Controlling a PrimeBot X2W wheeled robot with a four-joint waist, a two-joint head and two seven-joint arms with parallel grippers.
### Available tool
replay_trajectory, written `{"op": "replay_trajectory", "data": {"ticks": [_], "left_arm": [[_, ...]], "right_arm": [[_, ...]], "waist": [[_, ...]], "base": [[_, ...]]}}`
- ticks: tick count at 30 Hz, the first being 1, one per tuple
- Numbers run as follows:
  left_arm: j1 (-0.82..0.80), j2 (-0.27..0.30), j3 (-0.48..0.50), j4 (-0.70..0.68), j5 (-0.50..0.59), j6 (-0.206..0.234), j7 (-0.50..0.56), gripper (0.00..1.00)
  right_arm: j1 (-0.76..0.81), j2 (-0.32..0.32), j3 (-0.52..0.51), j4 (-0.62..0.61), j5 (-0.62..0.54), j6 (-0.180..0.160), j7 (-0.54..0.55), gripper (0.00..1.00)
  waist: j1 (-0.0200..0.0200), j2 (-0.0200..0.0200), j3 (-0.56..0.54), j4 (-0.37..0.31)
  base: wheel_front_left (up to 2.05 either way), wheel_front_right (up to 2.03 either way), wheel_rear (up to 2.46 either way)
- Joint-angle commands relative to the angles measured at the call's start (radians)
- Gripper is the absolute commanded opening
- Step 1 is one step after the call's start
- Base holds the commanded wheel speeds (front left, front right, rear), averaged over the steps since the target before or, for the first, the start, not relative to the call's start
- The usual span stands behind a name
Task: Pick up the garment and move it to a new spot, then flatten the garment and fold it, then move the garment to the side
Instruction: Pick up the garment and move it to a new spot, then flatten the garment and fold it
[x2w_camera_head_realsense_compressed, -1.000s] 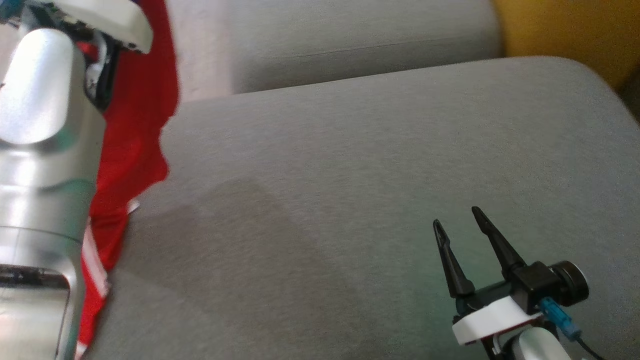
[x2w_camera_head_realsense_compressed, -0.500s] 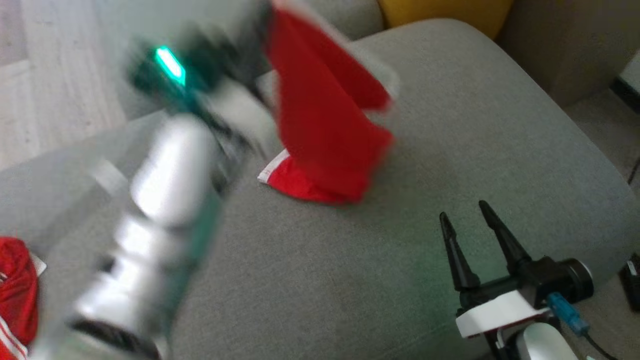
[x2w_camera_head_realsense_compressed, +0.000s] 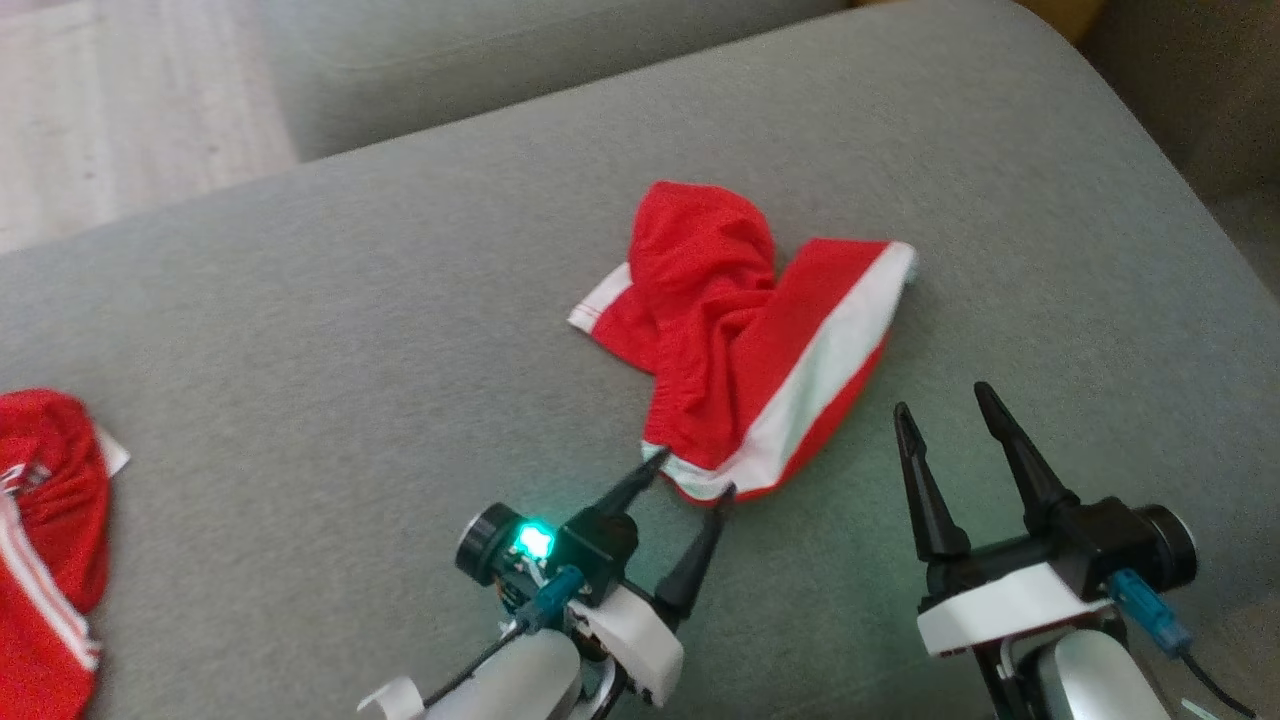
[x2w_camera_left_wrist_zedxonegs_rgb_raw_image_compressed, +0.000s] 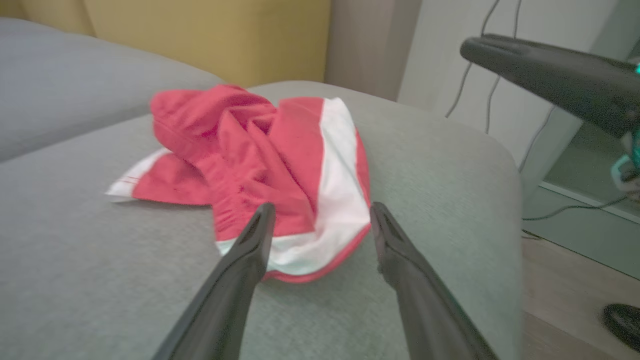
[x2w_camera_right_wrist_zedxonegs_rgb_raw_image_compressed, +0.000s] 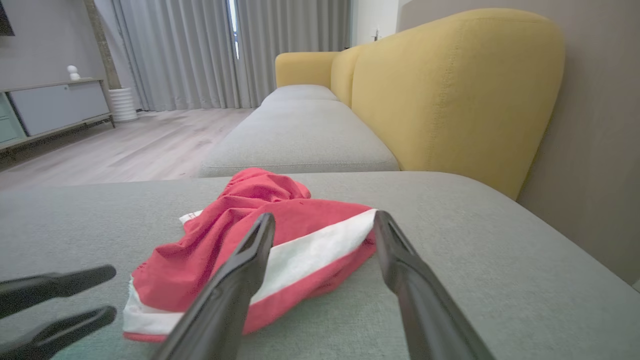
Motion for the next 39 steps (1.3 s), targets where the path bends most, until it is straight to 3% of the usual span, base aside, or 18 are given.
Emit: {"op": "replay_trajectory", "data": {"ticks": [1, 6, 9, 13, 25, 39], "left_arm": [[-0.037, 0.005, 0.031, -0.035, -0.005, 0.026, -0.017, 1.00], [0.035, 0.007, 0.134, -0.160, 0.008, 0.148, -0.027, 1.00], [0.121, 0.036, 0.239, -0.288, 0.041, 0.178, -0.028, 1.00], [0.238, 0.060, 0.380, -0.417, 0.089, 0.200, -0.028, 1.00], [0.536, 0.020, 0.624, -0.593, 0.192, 0.204, -0.028, 1.00], [0.599, 0.005, 0.681, -0.583, 0.262, 0.173, -0.028, 1.00]], "right_arm": [[-0.019, 0.000, 0.018, -0.027, -0.001, 0.007, -0.011, 1.00], [0.016, 0.001, -0.002, -0.022, 0.003, 0.007, -0.011, 1.00], [0.033, 0.001, -0.032, -0.021, 0.084, 0.007, -0.011, 1.00], [0.045, 0.001, -0.032, -0.017, 0.109, 0.007, -0.011, 1.00], [0.142, -0.004, -0.041, -0.022, 0.082, 0.007, -0.011, 1.00], [0.172, -0.005, -0.035, -0.021, 0.069, 0.007, -0.011, 1.00]], "waist": [[-0.0002, -0.0001, -0.028, 0.035], [-0.0002, -0.0001, -0.088, 0.101], [-0.0002, -0.0001, -0.115, 0.141], [-0.0002, -0.0001, -0.147, 0.184], [-0.0002, -0.0001, -0.210, 0.242], [-0.0002, -0.0001, -0.233, 0.245]], "base": [[0.00, 0.00, 0.00], [0.00, 0.00, 0.00], [0.00, 0.00, 0.00], [0.00, 0.00, 0.00], [0.00, 0.00, 0.00], [0.00, 0.00, 0.00]]}}
